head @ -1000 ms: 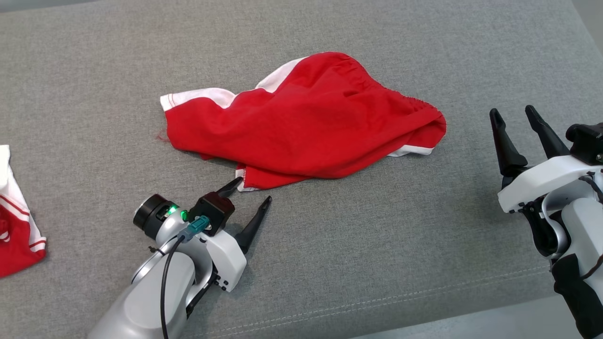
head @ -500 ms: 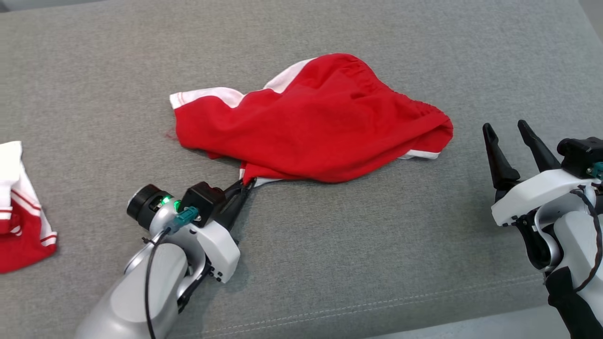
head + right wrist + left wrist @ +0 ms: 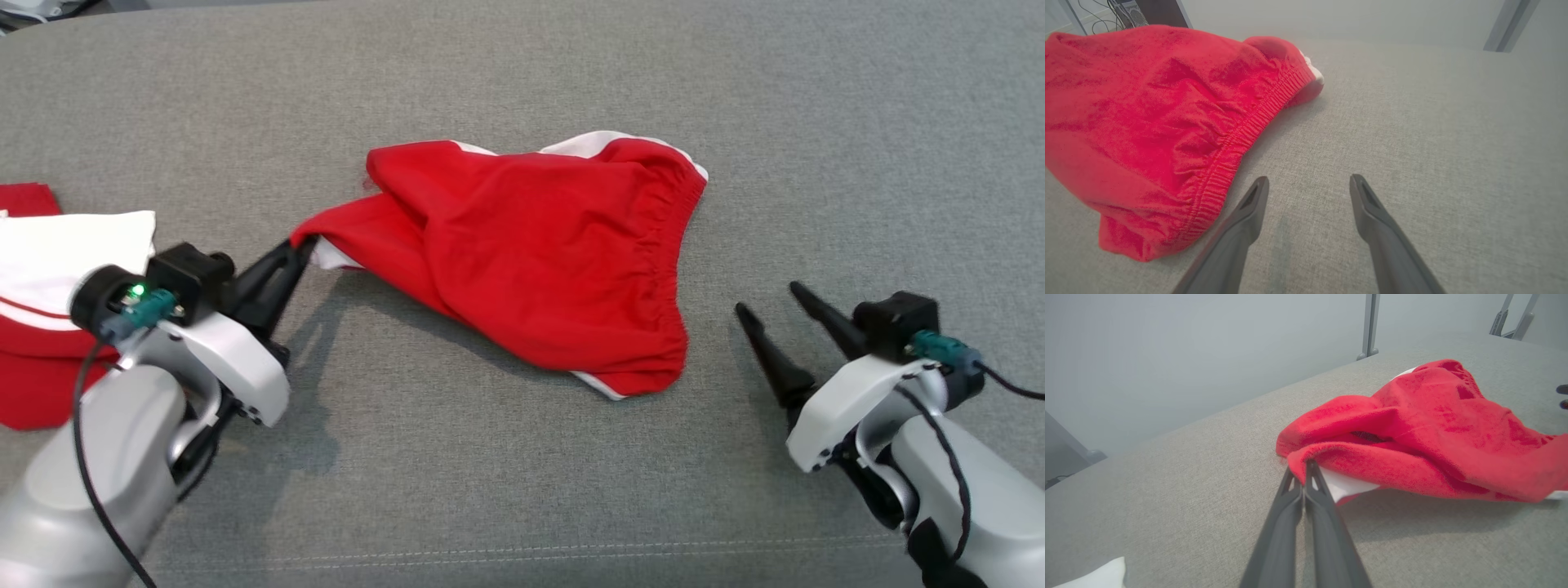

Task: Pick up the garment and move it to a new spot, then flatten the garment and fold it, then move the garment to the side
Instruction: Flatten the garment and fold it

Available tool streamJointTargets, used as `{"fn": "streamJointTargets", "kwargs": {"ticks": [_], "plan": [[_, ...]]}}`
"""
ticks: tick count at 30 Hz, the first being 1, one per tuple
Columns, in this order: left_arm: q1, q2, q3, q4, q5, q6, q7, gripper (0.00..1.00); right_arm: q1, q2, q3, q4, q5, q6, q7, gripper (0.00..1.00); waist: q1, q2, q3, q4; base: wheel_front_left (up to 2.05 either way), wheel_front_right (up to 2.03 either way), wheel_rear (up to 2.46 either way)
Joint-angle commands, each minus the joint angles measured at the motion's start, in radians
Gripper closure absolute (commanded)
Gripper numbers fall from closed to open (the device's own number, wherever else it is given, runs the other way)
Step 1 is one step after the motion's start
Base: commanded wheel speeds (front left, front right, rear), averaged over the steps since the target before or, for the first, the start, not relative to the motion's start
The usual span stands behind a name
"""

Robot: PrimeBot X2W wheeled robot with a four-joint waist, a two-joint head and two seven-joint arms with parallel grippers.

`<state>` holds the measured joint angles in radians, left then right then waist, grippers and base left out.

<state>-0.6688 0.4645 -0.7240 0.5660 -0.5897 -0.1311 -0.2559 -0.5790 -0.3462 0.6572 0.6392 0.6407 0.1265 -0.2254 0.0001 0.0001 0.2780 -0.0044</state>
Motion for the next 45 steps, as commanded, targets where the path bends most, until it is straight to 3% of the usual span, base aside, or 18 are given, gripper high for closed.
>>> {"fn": "streamJointTargets", "kwargs": {"ticks": [1,7,12,16,31,40,45], "plan": [[-0.062,0.051,0.03,-0.007,-0.014,0.0,-0.005,1.0,0.023,-0.019,0.027,-0.028,0.011,0.004,0.003,0.0,-0.0001,-0.0001,-0.004,0.007,0.0,0.0,0.0],[-0.13,0.091,-0.026,0.035,-0.084,0.0,-0.004,1.0,-0.005,-0.068,0.277,-0.125,0.074,0.004,0.008,0.0,-0.0001,-0.0001,-0.003,0.015,0.0,0.0,0.0],[-0.157,0.084,-0.032,0.06,-0.109,0.0,-0.005,1.0,-0.046,-0.123,0.467,-0.225,0.147,0.004,-0.016,0.0,-0.0001,-0.0001,0.004,0.011,0.0,0.0,0.0],[-0.155,0.076,-0.013,0.057,-0.097,0.0,-0.006,1.0,-0.084,-0.149,0.558,-0.258,0.196,0.004,-0.029,0.0,-0.0001,-0.0001,0.009,0.01,0.0,0.0,0.0],[-0.149,0.03,0.041,0.011,-0.044,0.0,-0.006,1.0,-0.159,-0.134,0.618,-0.148,0.237,0.004,-0.036,0.0,-0.0001,-0.0001,0.033,0.102,0.0,0.0,0.0],[-0.146,0.019,0.05,0.004,-0.033,0.0,-0.006,1.0,-0.188,-0.119,0.622,-0.167,0.191,0.004,-0.036,0.0,-0.0001,-0.0001,0.048,0.12,0.0,0.0,0.0],[-0.152,0.014,0.044,0.011,-0.033,0.0,-0.006,1.0,-0.152,-0.115,0.623,-0.212,0.089,0.004,-0.016,0.0,-0.0001,-0.0001,0.051,0.125,0.0,0.0,0.0]]}}
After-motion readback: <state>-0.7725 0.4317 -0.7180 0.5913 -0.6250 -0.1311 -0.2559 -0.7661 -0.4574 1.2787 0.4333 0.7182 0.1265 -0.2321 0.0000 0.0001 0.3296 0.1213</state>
